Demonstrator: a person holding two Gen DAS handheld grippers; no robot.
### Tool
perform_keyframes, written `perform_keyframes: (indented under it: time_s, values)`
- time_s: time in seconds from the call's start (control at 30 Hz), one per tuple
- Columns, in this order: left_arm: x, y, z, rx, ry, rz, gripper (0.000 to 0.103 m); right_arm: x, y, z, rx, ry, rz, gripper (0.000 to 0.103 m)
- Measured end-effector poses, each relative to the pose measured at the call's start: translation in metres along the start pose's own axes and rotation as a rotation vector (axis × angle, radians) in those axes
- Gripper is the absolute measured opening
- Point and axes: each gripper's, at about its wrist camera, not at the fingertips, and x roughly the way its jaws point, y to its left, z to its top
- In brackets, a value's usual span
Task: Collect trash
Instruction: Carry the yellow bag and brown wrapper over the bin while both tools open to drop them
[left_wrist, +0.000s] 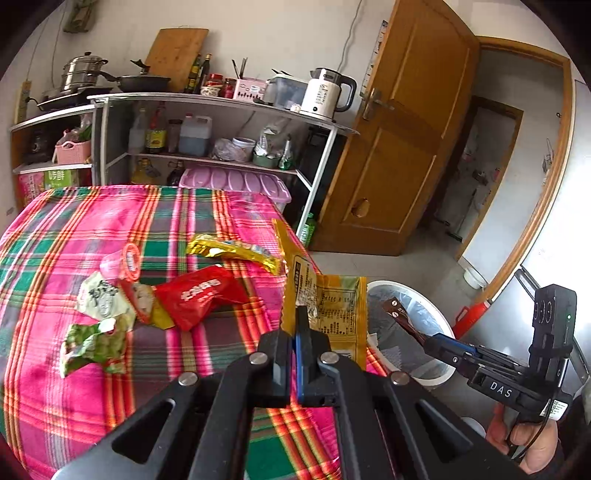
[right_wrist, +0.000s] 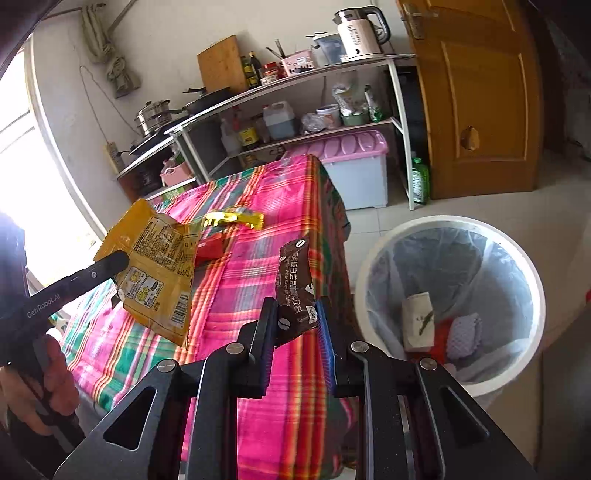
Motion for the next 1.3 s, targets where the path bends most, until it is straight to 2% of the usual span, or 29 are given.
perform_keyframes:
  time_s: [0.37, 0.77, 0.97, 1.03, 1.1, 1.3]
  values:
    - [0.072, -0.066, 0.009, 0.062, 0.079, -0.108, 0.001, -0.006, -0.071, 0.002, 0.113, -0.019, -0.124, 0.023]
    - [0.135, -0.113, -0.005, 0.101, 0.214, -0.171, 0.001, 0.001, -0.112, 0.000, 0.195, 0.009, -0.189, 0.023]
    - [0.152, -0.120, -0.009, 0.090, 0.264, -0.192, 0.004, 0.006, -0.122, -0.004, 0.215, 0.030, -0.215, 0.025]
    - [0.153, -0.121, -0.011, 0.086, 0.273, -0.196, 0.011, 0.006, -0.122, -0.003, 0.217, 0.029, -0.217, 0.036]
    - [0.151, -0.119, -0.012, 0.081, 0.270, -0.198, 0.021, 0.004, -0.123, -0.003, 0.219, 0.022, -0.214, 0.042]
    - [0.137, -0.114, -0.009, 0.074, 0.239, -0.201, 0.021, -0.002, -0.113, -0.002, 0.198, -0.002, -0.195, 0.043]
